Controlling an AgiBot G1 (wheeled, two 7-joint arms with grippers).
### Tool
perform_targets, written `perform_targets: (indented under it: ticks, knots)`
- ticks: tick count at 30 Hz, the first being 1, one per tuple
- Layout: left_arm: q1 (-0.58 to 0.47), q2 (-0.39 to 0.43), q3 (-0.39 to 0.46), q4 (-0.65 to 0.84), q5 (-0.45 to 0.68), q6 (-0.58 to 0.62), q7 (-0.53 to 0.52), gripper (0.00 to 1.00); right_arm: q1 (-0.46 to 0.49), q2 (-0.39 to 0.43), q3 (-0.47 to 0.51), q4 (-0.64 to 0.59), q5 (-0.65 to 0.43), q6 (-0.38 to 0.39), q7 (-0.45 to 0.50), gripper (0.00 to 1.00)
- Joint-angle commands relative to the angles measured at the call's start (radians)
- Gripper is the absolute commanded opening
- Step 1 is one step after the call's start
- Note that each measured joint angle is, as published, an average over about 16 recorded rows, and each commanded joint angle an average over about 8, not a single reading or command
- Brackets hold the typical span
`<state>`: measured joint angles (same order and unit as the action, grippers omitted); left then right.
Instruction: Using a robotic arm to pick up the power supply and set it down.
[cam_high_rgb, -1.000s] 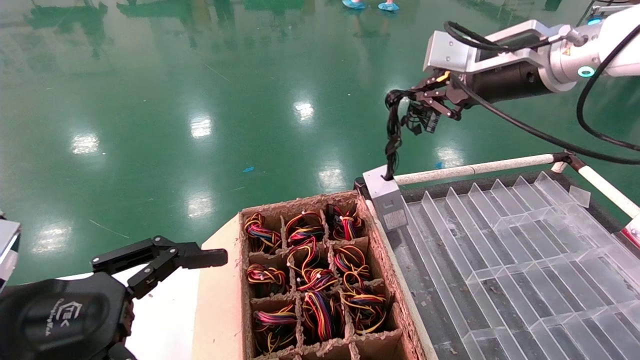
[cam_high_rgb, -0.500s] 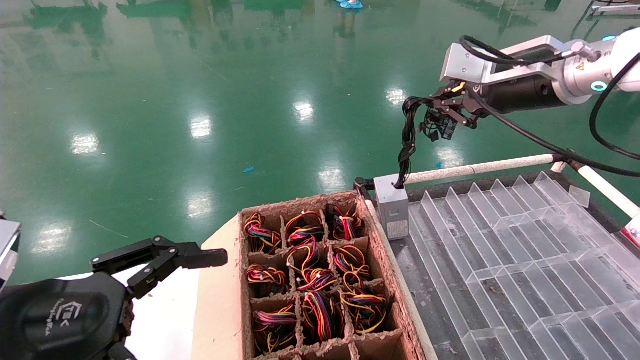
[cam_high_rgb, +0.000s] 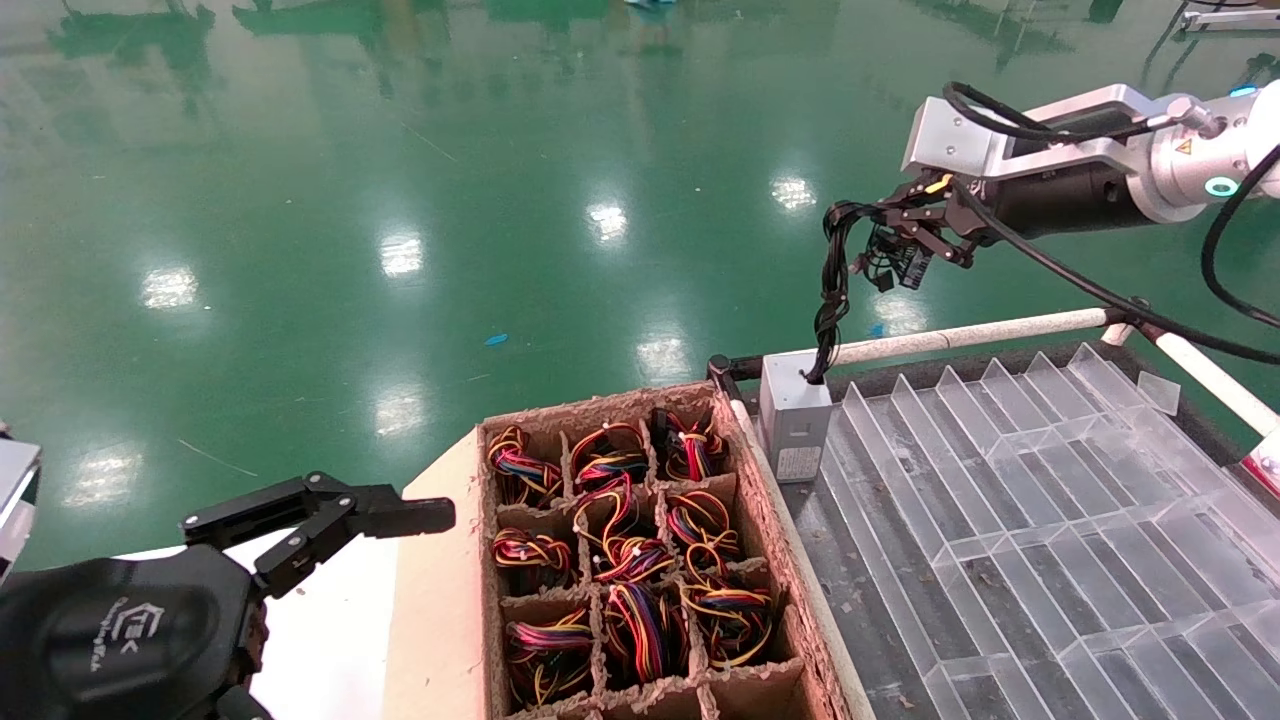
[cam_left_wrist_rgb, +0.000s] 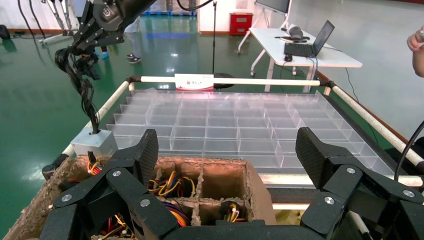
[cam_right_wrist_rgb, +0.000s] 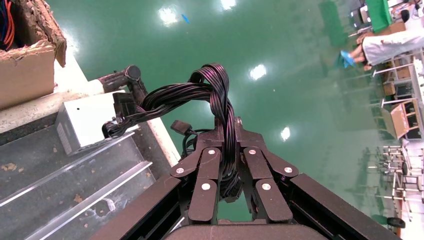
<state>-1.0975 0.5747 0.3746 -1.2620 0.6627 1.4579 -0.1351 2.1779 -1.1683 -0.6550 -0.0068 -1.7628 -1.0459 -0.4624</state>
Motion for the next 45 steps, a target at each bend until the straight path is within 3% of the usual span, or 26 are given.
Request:
perform_targets:
  ticks: [1, 4, 6, 36, 45]
  knots:
    - [0.000, 0.000, 0.000, 0.000, 0.000, 0.000, 0.000, 1.00, 0.000, 0.003, 0.000, 0.001, 0.000, -0.001, 0.001, 0.56]
    - [0.000, 0.000, 0.000, 0.000, 0.000, 0.000, 0.000, 1.00, -0.001, 0.004, 0.000, 0.001, 0.000, 0.000, 0.001, 0.90]
    - [0.000, 0.000, 0.000, 0.000, 0.000, 0.000, 0.000, 1.00, -0.001, 0.004, 0.000, 0.001, 0.000, 0.000, 0.001, 1.00]
    - [0.000, 0.000, 0.000, 0.001, 0.000, 0.000, 0.000, 1.00, -0.057, -0.047, 0.014, -0.021, 0.020, -0.021, 0.036, 1.00]
    - [0.000, 0.000, 0.000, 0.001, 0.000, 0.000, 0.000, 1.00, -0.156, 0.009, 0.047, 0.102, 0.116, -0.063, 0.095, 1.00]
